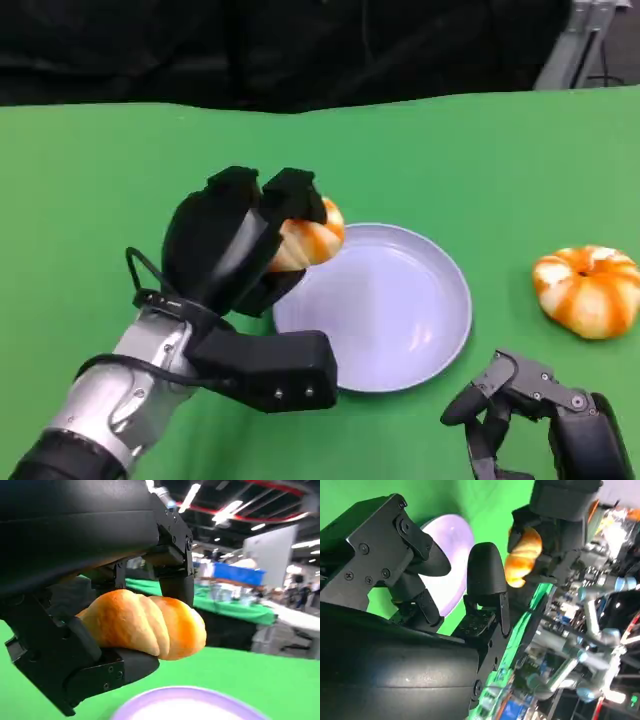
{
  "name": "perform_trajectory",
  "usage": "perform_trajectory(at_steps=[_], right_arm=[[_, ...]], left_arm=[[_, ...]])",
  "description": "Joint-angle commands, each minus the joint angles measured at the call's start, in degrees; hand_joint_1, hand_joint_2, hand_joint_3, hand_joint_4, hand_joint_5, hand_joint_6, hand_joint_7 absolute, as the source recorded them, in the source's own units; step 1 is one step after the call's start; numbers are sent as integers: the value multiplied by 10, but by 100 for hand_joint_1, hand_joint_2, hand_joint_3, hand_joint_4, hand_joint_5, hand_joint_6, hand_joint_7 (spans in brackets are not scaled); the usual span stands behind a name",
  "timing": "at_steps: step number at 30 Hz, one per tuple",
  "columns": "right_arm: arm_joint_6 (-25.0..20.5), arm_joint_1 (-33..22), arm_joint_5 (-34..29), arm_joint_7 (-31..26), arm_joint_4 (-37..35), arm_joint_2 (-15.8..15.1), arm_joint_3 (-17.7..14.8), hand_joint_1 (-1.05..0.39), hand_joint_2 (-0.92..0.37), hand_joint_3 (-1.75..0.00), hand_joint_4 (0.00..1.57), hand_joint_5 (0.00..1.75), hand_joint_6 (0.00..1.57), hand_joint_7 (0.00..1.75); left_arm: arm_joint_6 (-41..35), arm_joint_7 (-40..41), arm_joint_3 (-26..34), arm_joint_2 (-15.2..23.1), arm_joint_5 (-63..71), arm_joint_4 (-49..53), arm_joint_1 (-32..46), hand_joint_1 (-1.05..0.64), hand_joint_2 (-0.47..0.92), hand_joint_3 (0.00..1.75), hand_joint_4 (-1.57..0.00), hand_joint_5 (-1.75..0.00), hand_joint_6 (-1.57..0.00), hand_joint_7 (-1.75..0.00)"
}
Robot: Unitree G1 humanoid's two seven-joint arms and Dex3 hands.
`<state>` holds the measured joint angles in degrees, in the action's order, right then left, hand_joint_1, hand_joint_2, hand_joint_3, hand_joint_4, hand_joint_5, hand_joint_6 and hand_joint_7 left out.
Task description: Grasp the bread from the table and place it into the plate.
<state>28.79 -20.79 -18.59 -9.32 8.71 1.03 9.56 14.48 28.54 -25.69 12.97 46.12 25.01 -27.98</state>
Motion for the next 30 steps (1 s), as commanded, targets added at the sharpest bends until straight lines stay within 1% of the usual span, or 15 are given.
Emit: perform_trajectory(at_steps=[1, 6, 13, 17, 20, 24, 27, 30], right_arm=[[1, -1, 6, -1, 4, -3, -2, 5, -31, -138, 87, 174, 82, 134], [2, 0, 4, -2, 3, -3, -2, 5, -31, -138, 88, 173, 83, 134], [1, -1, 6, -1, 4, -3, -2, 5, -30, -139, 88, 175, 82, 134], [2, -1, 5, -1, 4, -3, -1, 5, -30, -140, 88, 175, 82, 134], [3, -3, -1, -4, 5, -3, 0, 5, -30, -140, 89, 174, 83, 134], [1, -3, -5, -5, 7, -2, 1, 6, -29, -142, 90, 174, 83, 134], [-3, -4, -8, -5, 10, -2, 2, 5, -28, -142, 90, 174, 83, 134], [-4, -5, -9, -4, 11, -2, 2, 5, -28, -143, 90, 174, 83, 133]], left_arm=[[1, -3, 8, 9, 0, -2, 0, -12, 25, 139, -92, -175, -81, -156], [12, 0, 7, 6, -2, 1, -1, -14, 25, 144, -92, -175, -77, -163], [15, -6, 5, -2, -2, -3, -2, -13, 23, 144, -93, -175, -79, -159], [17, -13, -2, -19, -3, 4, -7, -14, 26, 144, -93, -175, -79, -160], [20, -23, -14, -39, -1, 16, -15, -14, 29, 138, -93, -175, -77, -165], [22, -29, -29, -57, 3, 38, -26, -14, 29, 136, -92, -175, -75, -170], [23, -28, -45, -71, 12, 69, -41, -16, 32, 125, -91, -175, -73, -172], [28, -20, -53, -81, 12, 95, -52, -16, 33, 121, -90, -175, -73, -173]])
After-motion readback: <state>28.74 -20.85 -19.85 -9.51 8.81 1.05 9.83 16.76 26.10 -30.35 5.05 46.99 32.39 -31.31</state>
